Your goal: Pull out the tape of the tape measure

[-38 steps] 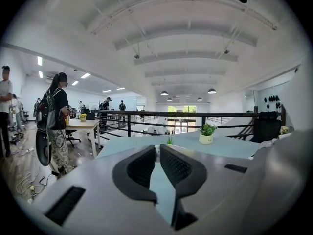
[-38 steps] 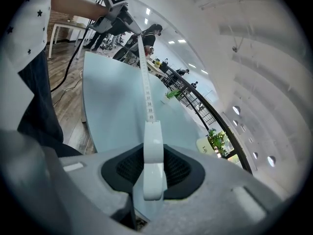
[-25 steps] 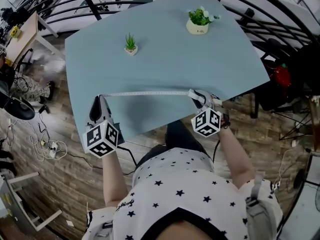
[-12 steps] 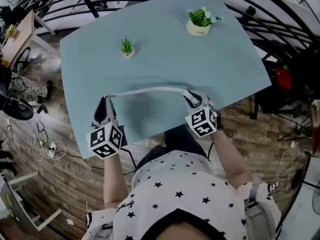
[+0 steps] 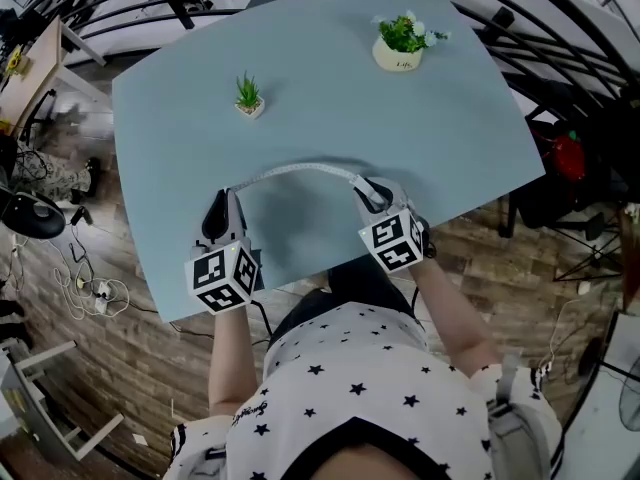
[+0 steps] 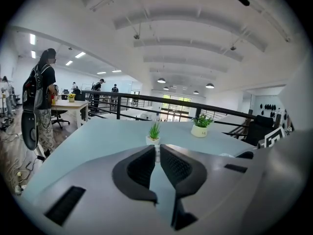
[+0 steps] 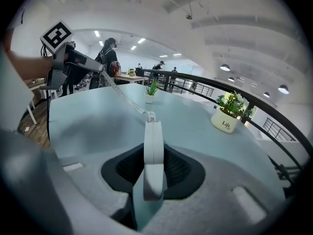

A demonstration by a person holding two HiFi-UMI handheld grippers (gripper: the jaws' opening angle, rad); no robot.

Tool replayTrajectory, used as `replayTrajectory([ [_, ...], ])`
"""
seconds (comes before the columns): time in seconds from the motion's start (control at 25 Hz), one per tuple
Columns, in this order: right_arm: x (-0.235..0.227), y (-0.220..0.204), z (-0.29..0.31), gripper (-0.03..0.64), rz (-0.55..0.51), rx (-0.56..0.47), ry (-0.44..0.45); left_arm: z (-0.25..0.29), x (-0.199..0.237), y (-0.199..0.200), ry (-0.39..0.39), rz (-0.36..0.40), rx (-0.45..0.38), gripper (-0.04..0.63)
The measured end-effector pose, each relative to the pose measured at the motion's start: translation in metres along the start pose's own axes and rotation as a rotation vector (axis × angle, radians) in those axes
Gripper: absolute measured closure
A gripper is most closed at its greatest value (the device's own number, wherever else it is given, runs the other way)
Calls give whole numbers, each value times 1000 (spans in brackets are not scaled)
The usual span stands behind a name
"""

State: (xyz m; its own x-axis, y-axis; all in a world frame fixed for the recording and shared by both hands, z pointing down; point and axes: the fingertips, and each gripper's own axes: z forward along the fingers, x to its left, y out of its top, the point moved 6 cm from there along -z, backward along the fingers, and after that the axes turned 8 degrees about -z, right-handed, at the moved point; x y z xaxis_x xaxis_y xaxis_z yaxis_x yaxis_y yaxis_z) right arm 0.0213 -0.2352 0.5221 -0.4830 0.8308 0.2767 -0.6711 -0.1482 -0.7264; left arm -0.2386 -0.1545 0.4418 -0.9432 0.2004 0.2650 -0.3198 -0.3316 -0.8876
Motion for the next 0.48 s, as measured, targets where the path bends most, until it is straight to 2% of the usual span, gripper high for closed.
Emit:
replayTrajectory([
  [0.2, 4, -5, 8, 514, -27, 20, -8, 6, 5, -2, 41, -11, 10, 560],
  [0.48, 1, -17, 11, 514, 11, 46, -16, 3, 23, 1, 126, -45, -6, 561],
])
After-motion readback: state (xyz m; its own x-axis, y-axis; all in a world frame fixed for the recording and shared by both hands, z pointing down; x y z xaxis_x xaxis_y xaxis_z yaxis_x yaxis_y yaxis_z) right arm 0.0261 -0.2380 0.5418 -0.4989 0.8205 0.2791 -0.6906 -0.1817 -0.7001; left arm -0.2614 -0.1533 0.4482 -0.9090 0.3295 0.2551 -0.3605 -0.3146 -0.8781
